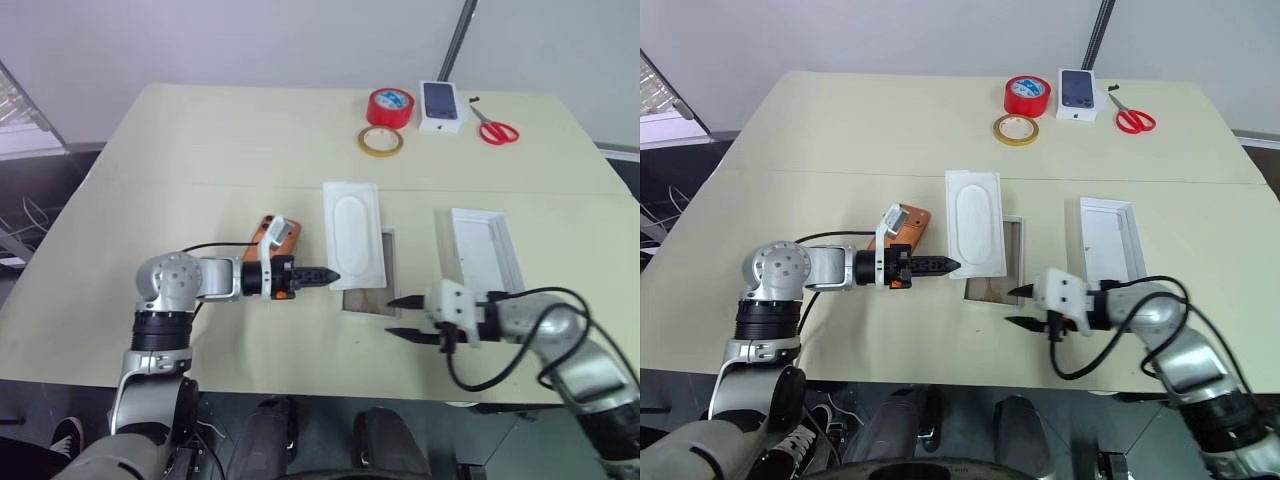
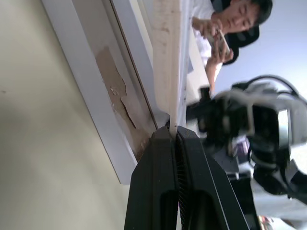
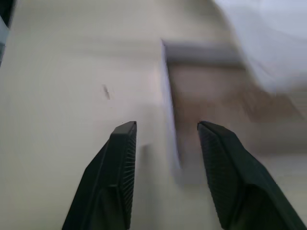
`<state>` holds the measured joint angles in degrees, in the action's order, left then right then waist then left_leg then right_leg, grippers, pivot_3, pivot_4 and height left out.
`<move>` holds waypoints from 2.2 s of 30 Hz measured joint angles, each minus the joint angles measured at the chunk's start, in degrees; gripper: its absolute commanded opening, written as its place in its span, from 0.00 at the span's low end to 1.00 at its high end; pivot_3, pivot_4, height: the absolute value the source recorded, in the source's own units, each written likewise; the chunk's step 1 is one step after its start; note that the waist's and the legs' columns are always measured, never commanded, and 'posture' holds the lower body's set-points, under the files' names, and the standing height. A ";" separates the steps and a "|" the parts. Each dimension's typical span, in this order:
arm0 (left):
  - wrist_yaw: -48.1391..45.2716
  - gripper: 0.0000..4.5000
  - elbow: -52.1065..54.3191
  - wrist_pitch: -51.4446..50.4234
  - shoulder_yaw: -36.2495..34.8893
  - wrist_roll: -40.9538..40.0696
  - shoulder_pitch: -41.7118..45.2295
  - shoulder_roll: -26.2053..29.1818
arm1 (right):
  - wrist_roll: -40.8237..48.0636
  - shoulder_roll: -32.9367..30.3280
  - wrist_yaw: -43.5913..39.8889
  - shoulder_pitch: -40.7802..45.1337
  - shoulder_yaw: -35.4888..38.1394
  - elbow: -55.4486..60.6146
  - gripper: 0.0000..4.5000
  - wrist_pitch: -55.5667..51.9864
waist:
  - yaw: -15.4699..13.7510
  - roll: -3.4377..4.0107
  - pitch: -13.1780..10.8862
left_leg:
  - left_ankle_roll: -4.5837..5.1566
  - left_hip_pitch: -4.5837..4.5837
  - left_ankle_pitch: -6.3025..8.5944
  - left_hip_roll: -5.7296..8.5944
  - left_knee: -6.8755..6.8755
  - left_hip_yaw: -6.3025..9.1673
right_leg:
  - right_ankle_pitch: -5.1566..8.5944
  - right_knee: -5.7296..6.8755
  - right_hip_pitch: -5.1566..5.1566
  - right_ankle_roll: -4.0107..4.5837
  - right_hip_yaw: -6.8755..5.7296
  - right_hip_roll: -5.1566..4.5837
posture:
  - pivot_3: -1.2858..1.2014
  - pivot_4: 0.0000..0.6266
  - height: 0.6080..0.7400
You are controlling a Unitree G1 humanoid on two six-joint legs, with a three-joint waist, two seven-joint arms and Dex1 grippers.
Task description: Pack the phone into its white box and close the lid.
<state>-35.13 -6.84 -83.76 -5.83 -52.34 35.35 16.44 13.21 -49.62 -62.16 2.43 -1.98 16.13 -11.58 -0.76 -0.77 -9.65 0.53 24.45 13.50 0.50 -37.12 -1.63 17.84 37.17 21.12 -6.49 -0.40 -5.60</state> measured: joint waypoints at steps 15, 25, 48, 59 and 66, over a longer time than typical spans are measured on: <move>-10.89 0.65 -6.55 4.46 9.62 5.48 3.18 2.02 | -1.22 1.26 6.10 -1.84 5.76 -3.43 0.50 3.55 | -0.01 0.01 0.00 | -0.07 0.03 -0.05 -0.02 0.02 0.00 | 0.00 0.01 0.04 0.00 0.00 0.01 | 0.52 0.24 0.91; -8.46 0.76 -3.33 12.06 8.75 9.00 3.28 1.74 | 3.49 10.99 12.70 9.05 5.48 -3.47 0.20 -2.25 | 0.14 0.01 0.00 | -0.17 0.05 -0.11 -0.04 0.08 0.01 | 0.00 0.02 0.13 0.00 0.01 0.02 | 0.52 0.24 0.91; -3.22 0.76 1.72 24.25 -6.70 13.18 -6.46 14.65 | -9.74 20.69 18.20 20.95 -10.03 -11.74 0.01 -1.80 | 1.47 0.03 -0.04 | -0.14 0.06 -0.09 -0.07 0.18 0.01 | -0.01 0.14 0.28 0.00 0.00 0.07 | 0.52 0.24 0.91; -19.27 0.76 -15.88 33.01 1.38 21.09 -1.97 23.61 | -13.91 30.57 20.47 31.38 -18.87 -14.17 0.01 -11.44 | 1.34 -0.04 -0.08 | -0.13 0.08 -0.08 -0.01 0.21 0.01 | -0.01 0.14 0.36 0.02 -0.02 0.01 | 0.52 0.24 0.91; -26.08 0.76 -22.44 34.53 5.22 24.61 3.00 22.83 | -17.93 35.42 20.08 36.85 -26.47 -20.37 0.01 -20.06 | 1.52 -0.03 -0.07 | -0.18 0.13 -0.11 0.00 0.26 0.00 | -0.01 0.18 0.43 0.02 -0.02 0.02 | 0.52 0.24 0.91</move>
<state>-61.22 -29.28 -49.23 -0.61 -27.73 38.36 39.27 -4.72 -14.20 -42.08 39.28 -28.45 -4.25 -31.65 0.76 -0.80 -9.73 0.35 24.58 13.39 0.50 -36.86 -1.63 17.83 37.35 21.55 -6.47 -0.42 -5.58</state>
